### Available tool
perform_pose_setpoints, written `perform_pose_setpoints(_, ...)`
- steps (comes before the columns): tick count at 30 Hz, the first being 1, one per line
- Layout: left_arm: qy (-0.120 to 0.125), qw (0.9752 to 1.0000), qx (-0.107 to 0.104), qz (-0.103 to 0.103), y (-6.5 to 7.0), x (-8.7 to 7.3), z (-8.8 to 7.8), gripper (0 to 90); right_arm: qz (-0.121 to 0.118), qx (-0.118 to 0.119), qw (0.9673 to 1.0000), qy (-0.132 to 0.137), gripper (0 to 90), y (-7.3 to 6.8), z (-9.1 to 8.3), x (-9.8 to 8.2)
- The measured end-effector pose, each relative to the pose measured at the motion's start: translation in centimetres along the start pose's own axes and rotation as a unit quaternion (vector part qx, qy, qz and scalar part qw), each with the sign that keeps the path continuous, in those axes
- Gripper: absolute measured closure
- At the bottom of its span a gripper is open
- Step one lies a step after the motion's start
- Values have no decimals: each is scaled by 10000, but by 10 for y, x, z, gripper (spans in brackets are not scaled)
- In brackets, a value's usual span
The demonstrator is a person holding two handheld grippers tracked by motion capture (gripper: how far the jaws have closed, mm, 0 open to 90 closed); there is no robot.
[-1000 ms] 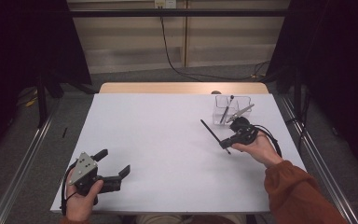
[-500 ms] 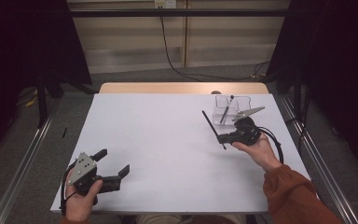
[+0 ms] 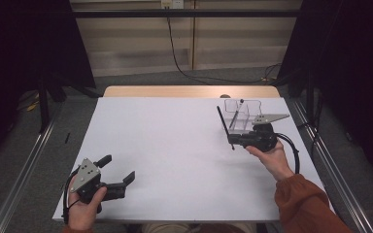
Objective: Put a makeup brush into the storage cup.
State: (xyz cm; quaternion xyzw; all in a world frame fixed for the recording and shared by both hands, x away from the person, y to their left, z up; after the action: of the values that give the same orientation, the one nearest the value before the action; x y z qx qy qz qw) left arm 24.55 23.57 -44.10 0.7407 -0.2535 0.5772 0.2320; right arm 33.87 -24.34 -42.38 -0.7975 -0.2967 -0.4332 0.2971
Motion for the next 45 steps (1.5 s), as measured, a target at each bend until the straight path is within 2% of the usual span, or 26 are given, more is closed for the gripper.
perform_pose_setpoints(6,38,10000,-30,-31,0,1,-1,25,34,-43,9997,225,841,0,-3,-4)
perform_pose_setpoints(7,32,10000,-37,-32,0,1,-1,26,96,-3,9997,232,841,0,-4,-6)
perform_pose_setpoints(14,54,10000,-54,-41,1,1,-1,31,17,162,9995,280,841,-10,-9,-4)
perform_pose_setpoints(30,41,10000,-53,-20,1,1,-1,26,-276,716,9970,105,841,-39,1,-1)
perform_pose_setpoints(45,13,10000,-41,-7,1,0,0,25,-508,1204,9914,-45,841,-61,11,2)
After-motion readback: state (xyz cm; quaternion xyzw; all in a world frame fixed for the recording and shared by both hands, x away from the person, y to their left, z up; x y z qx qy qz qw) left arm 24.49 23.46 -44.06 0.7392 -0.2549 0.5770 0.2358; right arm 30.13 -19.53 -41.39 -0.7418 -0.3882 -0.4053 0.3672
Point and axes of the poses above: each handheld gripper's, and its own axes: z roughly forward along the jaws, x roughly out of its top, y roughly to its right, the point moved 1 cm from there along z, roughly forward along the jaws, and after that the axes turned 4 degrees about y, right-handed, at the moved point
